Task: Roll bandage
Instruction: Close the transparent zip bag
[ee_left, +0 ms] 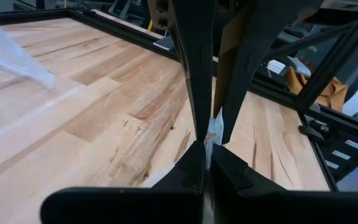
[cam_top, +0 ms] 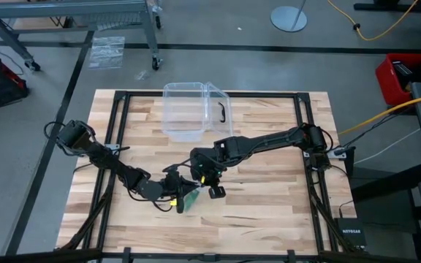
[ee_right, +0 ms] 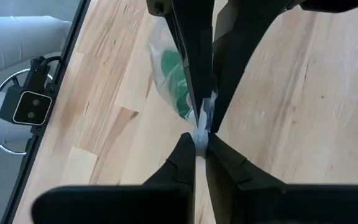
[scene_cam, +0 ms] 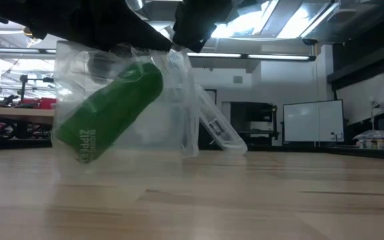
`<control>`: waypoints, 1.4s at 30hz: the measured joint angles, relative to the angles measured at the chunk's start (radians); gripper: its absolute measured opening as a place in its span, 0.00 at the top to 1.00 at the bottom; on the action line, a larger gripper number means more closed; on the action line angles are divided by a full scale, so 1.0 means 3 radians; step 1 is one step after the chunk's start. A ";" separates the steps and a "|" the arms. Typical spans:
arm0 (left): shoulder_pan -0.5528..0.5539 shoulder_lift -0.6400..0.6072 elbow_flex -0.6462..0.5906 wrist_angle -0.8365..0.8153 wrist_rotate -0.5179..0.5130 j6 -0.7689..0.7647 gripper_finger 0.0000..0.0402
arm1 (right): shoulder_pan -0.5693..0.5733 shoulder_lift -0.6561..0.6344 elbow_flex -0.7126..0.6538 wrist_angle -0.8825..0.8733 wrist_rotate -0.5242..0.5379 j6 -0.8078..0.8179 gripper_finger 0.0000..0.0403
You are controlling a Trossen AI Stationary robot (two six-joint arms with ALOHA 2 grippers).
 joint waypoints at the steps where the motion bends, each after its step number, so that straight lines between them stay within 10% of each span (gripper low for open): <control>1: 0.0000 0.0000 0.0000 0.0002 -0.0012 0.0000 1.00 | 0.0000 0.0000 0.0000 -0.0001 0.0001 0.0000 0.94; 42: -0.0213 -0.0100 -0.0004 0.0773 -0.0406 0.0716 1.00 | 0.0000 0.0107 -0.0070 -0.0273 0.0263 -0.0014 0.99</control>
